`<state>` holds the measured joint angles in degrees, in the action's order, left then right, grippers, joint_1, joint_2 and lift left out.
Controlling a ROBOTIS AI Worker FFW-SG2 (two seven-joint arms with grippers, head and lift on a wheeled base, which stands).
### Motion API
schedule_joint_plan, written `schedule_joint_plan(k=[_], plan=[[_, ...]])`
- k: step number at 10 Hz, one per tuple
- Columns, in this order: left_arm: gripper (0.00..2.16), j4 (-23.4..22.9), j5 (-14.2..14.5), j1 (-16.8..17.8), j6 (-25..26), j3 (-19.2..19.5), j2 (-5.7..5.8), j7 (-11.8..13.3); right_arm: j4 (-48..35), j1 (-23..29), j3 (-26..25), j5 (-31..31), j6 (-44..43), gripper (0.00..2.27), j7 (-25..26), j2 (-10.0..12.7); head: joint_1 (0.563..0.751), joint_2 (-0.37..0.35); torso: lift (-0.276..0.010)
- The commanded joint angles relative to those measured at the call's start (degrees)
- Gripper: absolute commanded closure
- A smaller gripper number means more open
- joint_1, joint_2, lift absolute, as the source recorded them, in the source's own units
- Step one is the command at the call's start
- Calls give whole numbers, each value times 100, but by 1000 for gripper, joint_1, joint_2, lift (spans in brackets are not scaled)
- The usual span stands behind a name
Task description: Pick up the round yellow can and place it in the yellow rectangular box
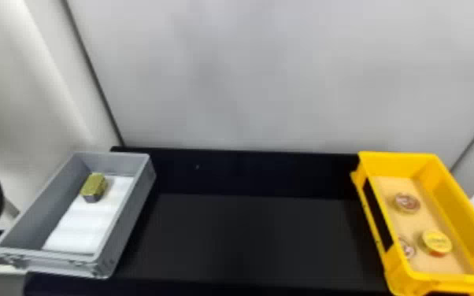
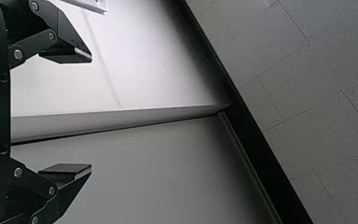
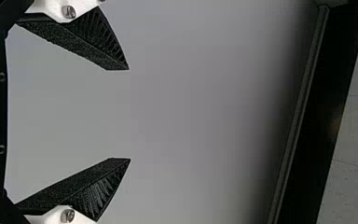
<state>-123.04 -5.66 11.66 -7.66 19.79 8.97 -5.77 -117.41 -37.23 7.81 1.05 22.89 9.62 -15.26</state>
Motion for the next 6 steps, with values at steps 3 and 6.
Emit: schedule_joint_plan(k=[3, 6], plan=[[407, -1, -31, 20, 27, -36, 9, 14, -63, 31, -24, 10, -222, 73, 110, -3, 694, 54, 0], [407, -1, -40, -6, 19, -45, 17, 14, -54, 40, -42, -105, -416, 84, 119, -3, 694, 54, 0]])
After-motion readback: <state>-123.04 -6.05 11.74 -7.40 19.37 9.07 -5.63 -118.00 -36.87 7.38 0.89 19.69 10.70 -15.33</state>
